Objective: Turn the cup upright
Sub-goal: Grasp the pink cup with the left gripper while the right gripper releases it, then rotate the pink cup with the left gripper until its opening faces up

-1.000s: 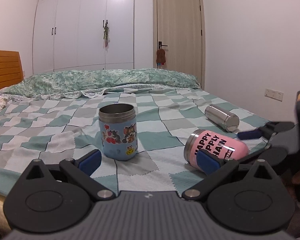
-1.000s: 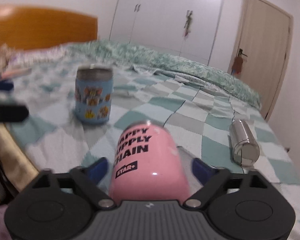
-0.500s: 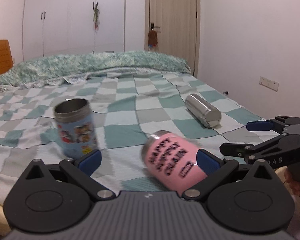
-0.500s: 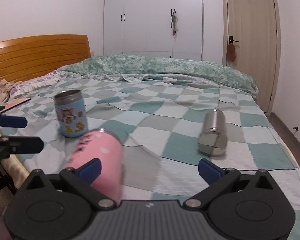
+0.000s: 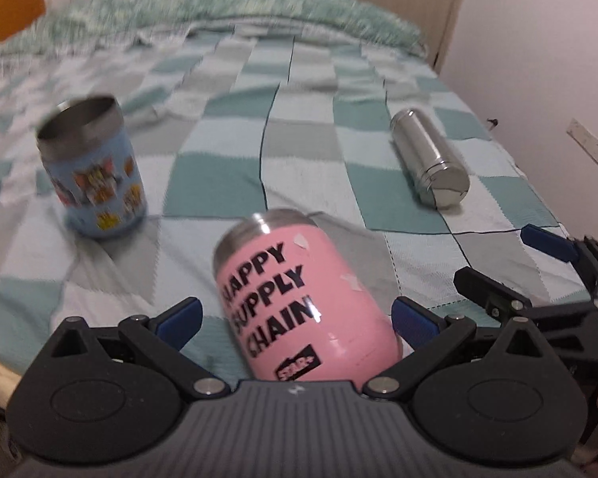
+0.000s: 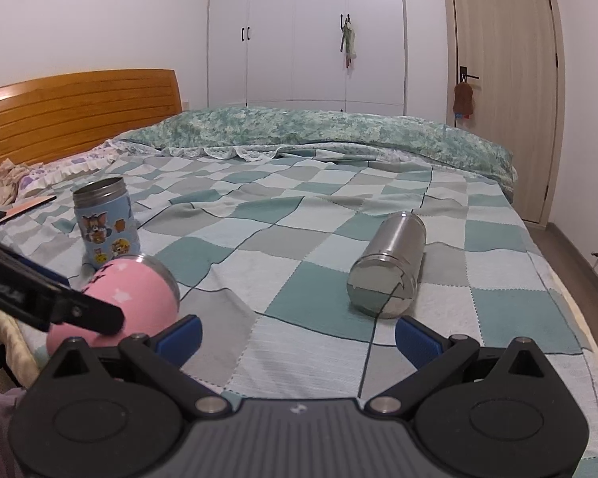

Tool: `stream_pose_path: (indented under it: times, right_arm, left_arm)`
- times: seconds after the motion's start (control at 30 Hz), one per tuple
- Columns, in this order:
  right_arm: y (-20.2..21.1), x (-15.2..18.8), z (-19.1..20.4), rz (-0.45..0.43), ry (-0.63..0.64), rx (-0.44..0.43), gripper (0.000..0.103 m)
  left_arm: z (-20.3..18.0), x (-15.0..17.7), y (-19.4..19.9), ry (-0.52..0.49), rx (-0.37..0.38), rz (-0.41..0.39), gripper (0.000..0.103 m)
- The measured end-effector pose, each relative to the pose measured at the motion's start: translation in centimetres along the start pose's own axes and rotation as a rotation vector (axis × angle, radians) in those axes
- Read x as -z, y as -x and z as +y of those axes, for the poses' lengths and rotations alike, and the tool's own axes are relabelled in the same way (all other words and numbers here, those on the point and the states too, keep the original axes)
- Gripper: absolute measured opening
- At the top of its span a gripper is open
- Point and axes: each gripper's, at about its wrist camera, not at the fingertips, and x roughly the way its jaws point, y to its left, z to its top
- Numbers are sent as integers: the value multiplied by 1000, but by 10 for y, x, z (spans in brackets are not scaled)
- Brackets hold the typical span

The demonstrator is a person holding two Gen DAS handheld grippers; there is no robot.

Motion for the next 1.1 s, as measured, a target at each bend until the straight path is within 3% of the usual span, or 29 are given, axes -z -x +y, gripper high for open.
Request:
stream_pose_path:
  times: [0.13, 0.3, 0.67, 0.8, 0.87, 0.93, 1.1]
  right_arm:
    - [-7, 6, -6, 16, -12, 0, 103]
    - [-10, 13, -7, 29, -13, -16, 103]
    - [-8, 14, 5, 33, 11, -46, 103]
    - [-7, 13, 7, 27, 14, -50, 103]
    - [-5, 11, 6, 20, 12, -45, 103]
    - [-3, 10, 4, 18, 13, -36, 103]
    - [-1, 10, -6, 23, 15, -7, 103]
  left_arm:
    - [-11, -2, -13, -17, -30, 15, 103]
    - [-12, -2, -19, -69, 14, 40, 102]
    - [-20, -7, -4, -485, 70, 108, 84]
    - [-22, -10, -2, -484, 72, 97, 91]
    - [-24, -16, -1, -445, 100, 72, 103]
    - [-29, -24, -4, -420, 99, 68, 103]
    - [-43, -43, -34, -396, -28, 131, 103]
